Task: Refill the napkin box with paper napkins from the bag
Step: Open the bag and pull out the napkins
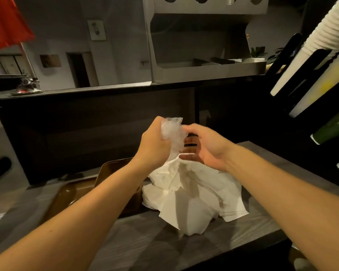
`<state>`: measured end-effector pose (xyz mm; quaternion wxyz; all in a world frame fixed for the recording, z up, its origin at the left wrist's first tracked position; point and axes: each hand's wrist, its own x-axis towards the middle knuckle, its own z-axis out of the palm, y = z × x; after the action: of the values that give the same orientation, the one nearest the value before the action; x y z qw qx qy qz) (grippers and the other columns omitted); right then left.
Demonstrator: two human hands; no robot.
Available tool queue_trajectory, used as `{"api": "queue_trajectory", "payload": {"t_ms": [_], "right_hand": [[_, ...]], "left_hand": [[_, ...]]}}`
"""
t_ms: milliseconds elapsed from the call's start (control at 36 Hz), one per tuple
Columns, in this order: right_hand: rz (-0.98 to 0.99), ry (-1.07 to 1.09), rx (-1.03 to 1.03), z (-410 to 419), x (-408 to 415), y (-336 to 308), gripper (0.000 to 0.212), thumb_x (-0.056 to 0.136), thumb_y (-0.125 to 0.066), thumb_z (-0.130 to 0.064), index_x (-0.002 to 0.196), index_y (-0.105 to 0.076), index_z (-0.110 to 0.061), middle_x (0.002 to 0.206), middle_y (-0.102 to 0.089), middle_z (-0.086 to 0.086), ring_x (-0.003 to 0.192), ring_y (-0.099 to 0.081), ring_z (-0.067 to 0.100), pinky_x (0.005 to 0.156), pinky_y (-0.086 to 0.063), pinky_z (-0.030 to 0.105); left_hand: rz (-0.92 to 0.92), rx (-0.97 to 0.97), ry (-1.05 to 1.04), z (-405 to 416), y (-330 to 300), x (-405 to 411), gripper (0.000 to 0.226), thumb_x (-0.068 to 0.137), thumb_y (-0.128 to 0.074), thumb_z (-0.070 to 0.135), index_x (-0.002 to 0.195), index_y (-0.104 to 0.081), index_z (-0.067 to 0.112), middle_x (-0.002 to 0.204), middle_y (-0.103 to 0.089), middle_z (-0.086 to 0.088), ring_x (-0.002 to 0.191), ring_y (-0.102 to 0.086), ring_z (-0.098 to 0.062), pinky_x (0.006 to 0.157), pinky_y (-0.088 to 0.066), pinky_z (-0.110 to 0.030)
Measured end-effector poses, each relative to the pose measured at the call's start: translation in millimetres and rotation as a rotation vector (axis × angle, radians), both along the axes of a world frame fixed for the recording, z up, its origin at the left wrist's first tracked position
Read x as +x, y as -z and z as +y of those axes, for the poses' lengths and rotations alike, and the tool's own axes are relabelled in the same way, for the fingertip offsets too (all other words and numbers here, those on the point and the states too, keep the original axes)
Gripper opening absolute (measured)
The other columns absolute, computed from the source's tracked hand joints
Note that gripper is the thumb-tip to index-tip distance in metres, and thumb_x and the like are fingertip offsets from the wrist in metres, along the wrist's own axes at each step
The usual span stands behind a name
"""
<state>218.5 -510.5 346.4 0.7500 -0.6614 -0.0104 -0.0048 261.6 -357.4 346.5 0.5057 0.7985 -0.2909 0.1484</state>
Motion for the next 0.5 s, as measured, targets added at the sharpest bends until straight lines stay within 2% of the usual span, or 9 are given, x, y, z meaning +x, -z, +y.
{"api": "queue_trajectory", "payload": {"t_ms": [83, 139, 167, 250, 306, 333, 389, 444, 500], "right_hand": [[-0.092, 0.111, -0.117, 2, 11, 2, 0.021, 0.097, -0.063, -0.007, 0.118, -0.063, -0.009, 0.115, -0.067, 0.016, 0.094, -0.069, 0.025, 0.075, -0.061, 0.030], [-0.124, 0.171, -0.217, 1, 16, 4, 0.021, 0.096, -0.059, 0.002, 0.111, -0.068, -0.010, 0.112, -0.069, 0.014, 0.096, -0.070, 0.022, 0.072, -0.060, 0.027], [-0.131, 0.214, -0.242, -1, 18, 4, 0.023, 0.096, -0.058, 0.003, 0.109, -0.069, -0.012, 0.109, -0.070, 0.013, 0.097, -0.071, 0.022, 0.073, -0.061, 0.028], [-0.130, 0.211, -0.180, -10, 18, 1, 0.026, 0.098, -0.056, 0.003, 0.112, -0.072, -0.012, 0.099, -0.077, 0.008, 0.091, -0.076, 0.019, 0.076, -0.062, 0.028], [-0.127, 0.102, -0.079, -20, 16, -1, 0.028, 0.102, -0.050, -0.001, 0.110, -0.073, -0.014, 0.094, -0.079, 0.004, 0.090, -0.076, 0.016, 0.076, -0.061, 0.027], [-0.125, 0.056, -0.038, -25, 15, -2, 0.031, 0.103, -0.047, -0.002, 0.108, -0.073, -0.017, 0.096, -0.079, 0.003, 0.092, -0.076, 0.017, 0.077, -0.061, 0.027], [-0.116, 0.062, -0.042, -37, 21, -2, 0.036, 0.103, -0.045, 0.000, 0.108, -0.070, -0.025, 0.097, -0.079, 0.000, 0.095, -0.076, 0.018, 0.078, -0.061, 0.029], [-0.094, 0.166, -0.189, -50, 35, 6, 0.034, 0.101, -0.050, -0.001, 0.111, -0.069, -0.027, 0.100, -0.078, -0.001, 0.099, -0.075, 0.018, 0.082, -0.061, 0.031], [-0.053, 0.348, -0.520, -75, 52, 21, 0.027, 0.097, -0.059, -0.005, 0.100, -0.071, -0.029, 0.100, -0.075, 0.000, 0.101, -0.071, 0.020, 0.084, -0.058, 0.031]], "left_hand": [[0.043, 0.145, 0.067, -4, 1, -1, 0.050, 0.095, -0.062, 0.006, 0.132, -0.031, 0.018, 0.115, -0.056, -0.007, 0.095, -0.064, -0.019, 0.073, -0.059, -0.028], [0.149, 0.150, 0.231, -10, 2, 0, 0.077, 0.086, -0.068, 0.010, 0.144, -0.018, 0.022, 0.126, -0.047, -0.006, 0.108, -0.060, -0.023, 0.084, -0.060, -0.032], [0.228, 0.114, 0.308, -12, 1, -1, 0.083, 0.080, -0.066, 0.015, 0.145, -0.016, 0.026, 0.129, -0.043, -0.006, 0.113, -0.057, -0.025, 0.086, -0.059, -0.032], [0.382, 0.018, 0.457, -15, -4, 0, 0.070, 0.073, -0.056, 0.016, 0.137, -0.032, 0.033, 0.129, -0.047, -0.006, 0.119, -0.054, -0.023, 0.096, -0.053, -0.034], [0.296, 0.023, 0.440, -15, -7, 2, 0.046, 0.084, -0.053, 0.000, 0.118, -0.051, 0.031, 0.114, -0.058, 0.001, 0.106, -0.062, -0.008, 0.091, -0.056, -0.027], [0.235, 0.032, 0.394, -15, -5, 7, 0.047, 0.088, -0.051, -0.007, 0.113, -0.055, 0.032, 0.109, -0.061, 0.006, 0.098, -0.064, -0.001, 0.087, -0.057, -0.024], [0.152, 0.037, 0.276, -16, -1, 19, 0.055, 0.089, -0.053, -0.008, 0.118, -0.055, 0.038, 0.110, -0.063, 0.011, 0.097, -0.064, 0.002, 0.084, -0.056, -0.024], [0.098, 0.009, 0.161, -16, 6, 31, 0.052, 0.088, -0.055, -0.004, 0.113, -0.057, 0.041, 0.107, -0.065, 0.010, 0.095, -0.065, -0.003, 0.080, -0.056, -0.026], [0.099, -0.036, 0.073, -17, 11, 41, 0.040, 0.090, -0.055, -0.001, 0.108, -0.059, 0.035, 0.103, -0.066, 0.004, 0.092, -0.066, -0.012, 0.075, -0.061, -0.030]]}}
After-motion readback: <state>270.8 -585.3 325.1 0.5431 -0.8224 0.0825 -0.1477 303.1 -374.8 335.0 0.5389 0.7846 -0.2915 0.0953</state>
